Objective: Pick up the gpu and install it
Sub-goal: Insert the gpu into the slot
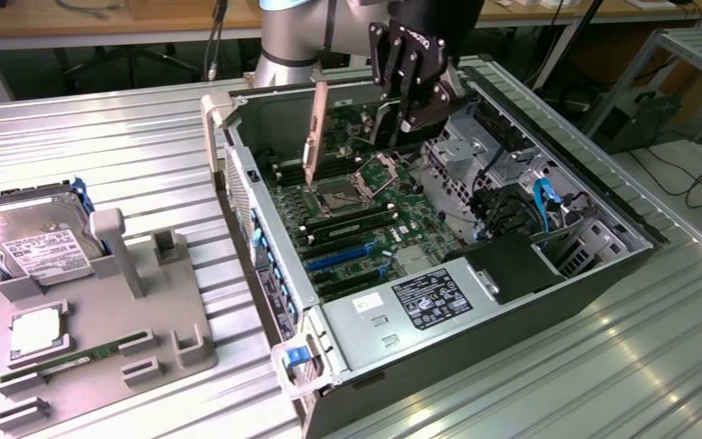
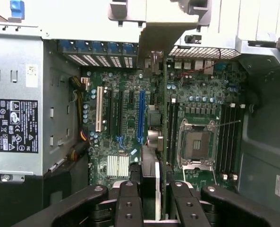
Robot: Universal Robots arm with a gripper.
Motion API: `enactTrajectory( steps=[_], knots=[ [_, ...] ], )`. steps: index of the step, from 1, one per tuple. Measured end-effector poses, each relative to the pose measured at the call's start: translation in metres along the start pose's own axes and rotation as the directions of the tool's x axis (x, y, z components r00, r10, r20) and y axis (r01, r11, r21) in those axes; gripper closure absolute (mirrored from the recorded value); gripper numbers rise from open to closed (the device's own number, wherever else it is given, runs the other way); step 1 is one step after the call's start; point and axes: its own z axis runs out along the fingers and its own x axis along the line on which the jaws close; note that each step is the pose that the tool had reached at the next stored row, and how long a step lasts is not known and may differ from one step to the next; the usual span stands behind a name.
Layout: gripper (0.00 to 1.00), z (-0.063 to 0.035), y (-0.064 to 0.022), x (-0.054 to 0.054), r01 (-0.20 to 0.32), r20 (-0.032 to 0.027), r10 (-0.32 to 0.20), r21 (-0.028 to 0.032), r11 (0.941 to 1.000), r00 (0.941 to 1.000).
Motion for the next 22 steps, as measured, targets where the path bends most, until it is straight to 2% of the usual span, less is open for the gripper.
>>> enactTrajectory(
  steps=[9, 12, 22],
  knots=[
    [0.72, 0.0071, 0.0, 0.0, 0.0, 0.0004, 0.0, 0.0001, 1.0, 1.0],
    [0.72, 0.008, 0.0, 0.0, 0.0, 0.0041, 0.0, 0.0003, 1.0, 1.0],
    [0.72, 0.0137, 0.0, 0.0, 0.0, 0.0041, 0.0, 0.0003, 1.0, 1.0]
  ],
)
